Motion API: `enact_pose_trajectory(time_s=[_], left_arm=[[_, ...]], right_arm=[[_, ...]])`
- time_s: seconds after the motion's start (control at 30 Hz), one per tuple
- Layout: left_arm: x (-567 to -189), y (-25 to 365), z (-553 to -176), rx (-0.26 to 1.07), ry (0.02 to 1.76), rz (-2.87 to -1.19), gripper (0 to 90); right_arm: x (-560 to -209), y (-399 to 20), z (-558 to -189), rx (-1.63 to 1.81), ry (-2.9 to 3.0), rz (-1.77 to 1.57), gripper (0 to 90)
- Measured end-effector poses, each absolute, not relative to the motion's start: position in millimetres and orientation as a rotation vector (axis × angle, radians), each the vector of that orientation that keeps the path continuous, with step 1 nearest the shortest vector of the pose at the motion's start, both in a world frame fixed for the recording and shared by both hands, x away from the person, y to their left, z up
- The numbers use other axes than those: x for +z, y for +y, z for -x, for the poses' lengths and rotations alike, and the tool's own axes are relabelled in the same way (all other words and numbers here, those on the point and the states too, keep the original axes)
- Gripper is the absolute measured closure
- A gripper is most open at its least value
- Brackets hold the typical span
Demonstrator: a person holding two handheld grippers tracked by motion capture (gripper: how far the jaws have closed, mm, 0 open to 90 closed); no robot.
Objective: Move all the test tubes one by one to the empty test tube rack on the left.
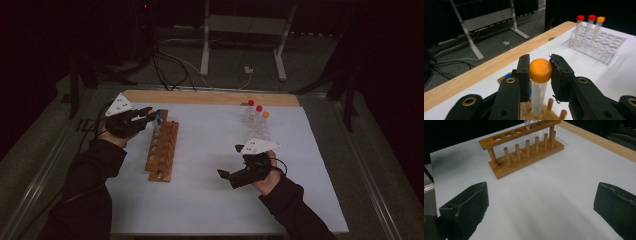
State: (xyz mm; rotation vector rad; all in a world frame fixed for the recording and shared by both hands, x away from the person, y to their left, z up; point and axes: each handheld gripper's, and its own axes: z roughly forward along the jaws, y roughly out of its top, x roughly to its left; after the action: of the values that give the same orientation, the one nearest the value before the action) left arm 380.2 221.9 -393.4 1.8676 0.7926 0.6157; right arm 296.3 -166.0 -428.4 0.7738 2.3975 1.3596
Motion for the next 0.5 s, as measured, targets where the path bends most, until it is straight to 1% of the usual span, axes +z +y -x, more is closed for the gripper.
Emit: enact_pose_trajectory(time_s=[0.5], left_arm=[[-432, 216, -389, 0.563, 0.856, -1.92, 71.8]], right_arm=[[-429, -169, -296, 1.361, 2.399, -0.78, 0.0]])
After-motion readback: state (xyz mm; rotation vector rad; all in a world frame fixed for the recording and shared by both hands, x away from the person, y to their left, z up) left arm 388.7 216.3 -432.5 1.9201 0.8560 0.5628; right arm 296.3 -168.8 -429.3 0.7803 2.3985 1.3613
